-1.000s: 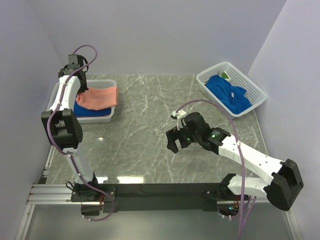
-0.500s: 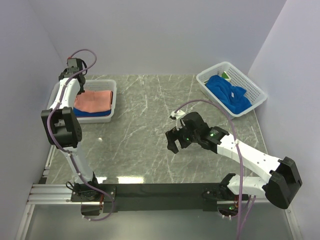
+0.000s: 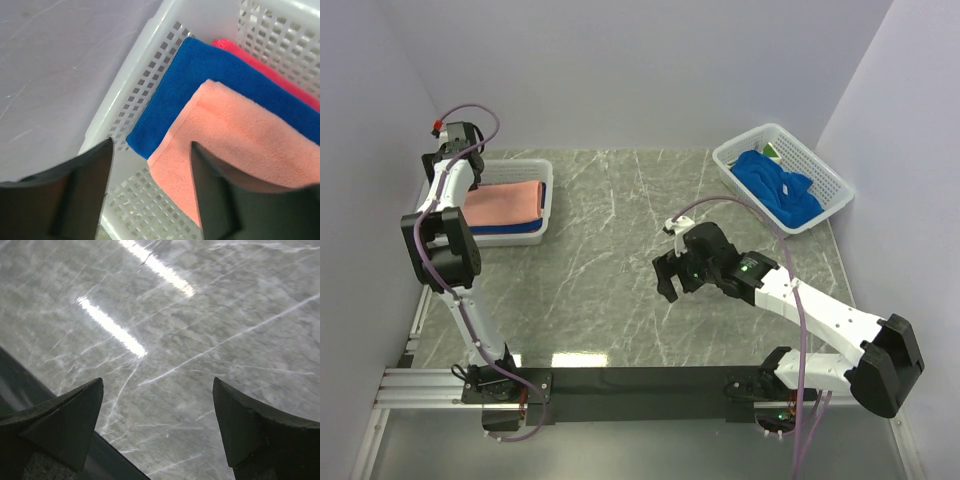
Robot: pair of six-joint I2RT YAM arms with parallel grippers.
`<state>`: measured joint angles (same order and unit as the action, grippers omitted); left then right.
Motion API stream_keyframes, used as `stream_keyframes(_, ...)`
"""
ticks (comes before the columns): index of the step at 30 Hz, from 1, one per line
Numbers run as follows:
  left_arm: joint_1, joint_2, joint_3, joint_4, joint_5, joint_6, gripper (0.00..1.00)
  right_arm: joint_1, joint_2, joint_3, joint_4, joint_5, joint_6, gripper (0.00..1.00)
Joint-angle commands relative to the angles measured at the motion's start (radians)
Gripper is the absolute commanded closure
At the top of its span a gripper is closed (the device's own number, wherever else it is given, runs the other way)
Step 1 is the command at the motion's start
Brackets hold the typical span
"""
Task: Fold and stack the towels
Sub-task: Neatly place the folded towel into the bin, then grab crumpled towel
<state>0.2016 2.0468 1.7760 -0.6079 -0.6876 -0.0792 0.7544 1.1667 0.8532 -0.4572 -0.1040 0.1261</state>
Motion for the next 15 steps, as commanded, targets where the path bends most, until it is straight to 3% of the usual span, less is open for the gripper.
stream_keyframes(1, -0.001, -0.101, 0.026, 0.047, -0.004, -0.066, 0.29, -0.009, -0.016, 0.084, -0.011, 0.192, 0.053, 0.04)
stream_keyframes(7, -0.024, -0.342, -0.007, -0.003, 0.323, -0.188, 0.01, -0.098, 0.053, 0.248, -0.049, 0.449, 0.162, 0.0)
stream_keyframes(11, -0.063, -0.569, -0.165, 0.042, 0.514, -0.261, 0.01, -0.287, 0.148, 0.388, -0.089, 0.53, 0.236, 0.0)
stream_keyframes(15, -0.193, -0.833, -0.476, 0.144, 0.585, -0.268, 0.01, -0.473, 0.252, 0.46, -0.02, 0.541, 0.283, 0.05)
